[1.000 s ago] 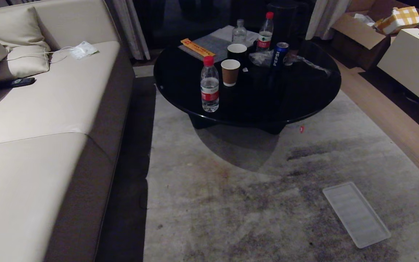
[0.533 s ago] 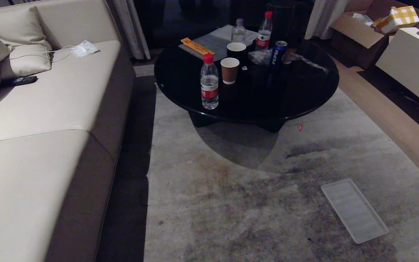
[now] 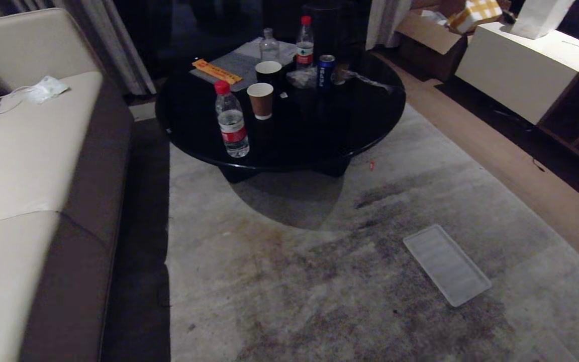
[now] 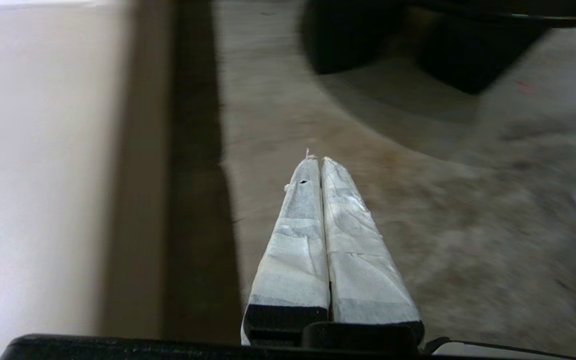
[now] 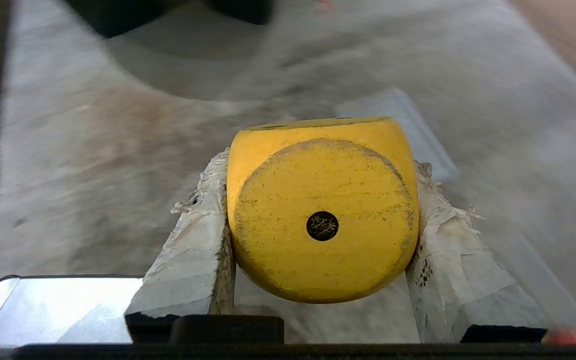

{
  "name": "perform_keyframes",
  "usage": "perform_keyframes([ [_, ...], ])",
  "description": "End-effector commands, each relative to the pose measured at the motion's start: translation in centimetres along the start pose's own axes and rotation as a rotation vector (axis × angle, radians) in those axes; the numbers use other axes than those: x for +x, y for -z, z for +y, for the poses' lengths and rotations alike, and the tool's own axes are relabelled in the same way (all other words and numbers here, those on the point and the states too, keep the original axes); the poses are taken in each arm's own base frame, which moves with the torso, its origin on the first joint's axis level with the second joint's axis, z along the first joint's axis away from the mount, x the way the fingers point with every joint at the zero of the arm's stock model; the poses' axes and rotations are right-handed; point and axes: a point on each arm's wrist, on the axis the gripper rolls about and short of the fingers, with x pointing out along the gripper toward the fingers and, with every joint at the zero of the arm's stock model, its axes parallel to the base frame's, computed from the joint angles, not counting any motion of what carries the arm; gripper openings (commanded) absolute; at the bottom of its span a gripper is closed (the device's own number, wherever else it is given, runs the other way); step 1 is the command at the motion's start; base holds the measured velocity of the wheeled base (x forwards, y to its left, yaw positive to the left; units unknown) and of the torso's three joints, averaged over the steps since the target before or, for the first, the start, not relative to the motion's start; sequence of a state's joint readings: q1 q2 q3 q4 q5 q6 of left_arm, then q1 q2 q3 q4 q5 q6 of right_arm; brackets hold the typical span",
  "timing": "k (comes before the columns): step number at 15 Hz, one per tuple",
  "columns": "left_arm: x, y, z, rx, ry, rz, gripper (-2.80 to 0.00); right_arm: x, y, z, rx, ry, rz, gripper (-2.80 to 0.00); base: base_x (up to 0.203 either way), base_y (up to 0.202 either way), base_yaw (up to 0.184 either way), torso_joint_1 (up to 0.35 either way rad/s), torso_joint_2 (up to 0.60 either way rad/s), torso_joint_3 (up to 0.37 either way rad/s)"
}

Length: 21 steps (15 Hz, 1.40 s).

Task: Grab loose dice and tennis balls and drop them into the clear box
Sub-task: Put the toys in the box

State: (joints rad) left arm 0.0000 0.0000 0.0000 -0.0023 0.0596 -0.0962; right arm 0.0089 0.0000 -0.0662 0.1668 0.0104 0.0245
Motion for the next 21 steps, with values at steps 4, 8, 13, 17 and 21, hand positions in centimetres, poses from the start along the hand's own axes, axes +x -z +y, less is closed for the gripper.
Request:
perform_keyframes([
  [4,0.02,0.03,0.00,0.000,0.000,0.002,-2.80,0.01,0.01,0.00,0.000,-0.001,0.003,-2.80,0.001,0.011,-0.164,0.003,0.01,0.000],
  [8,0.02,0.03,0.00,0.000,0.000,0.002,-2.80,0.01,0.01,0.00,0.000,-0.001,0.001,-2.80,0.002,0.010,-0.164,0.005,0.00,0.005],
  [13,0.02,0.03,0.00,-0.002,0.000,0.002,-2.80,0.01,0.00,0.00,0.000,-0.001,0.002,-2.80,0.001,0.011,-0.164,0.003,0.01,0.001],
  [17,0.02,0.03,0.00,-0.002,0.000,0.002,-2.80,0.01,0.00,0.00,0.000,-0.001,0.002,-2.80,0.000,0.012,-0.163,0.001,0.00,0.002],
  [21,0.02,0.03,0.00,-0.003,0.000,0.002,-2.80,0.01,0.00,0.00,0.002,-0.001,0.002,-2.80,0.000,0.009,-0.156,0.002,0.00,0.001],
])
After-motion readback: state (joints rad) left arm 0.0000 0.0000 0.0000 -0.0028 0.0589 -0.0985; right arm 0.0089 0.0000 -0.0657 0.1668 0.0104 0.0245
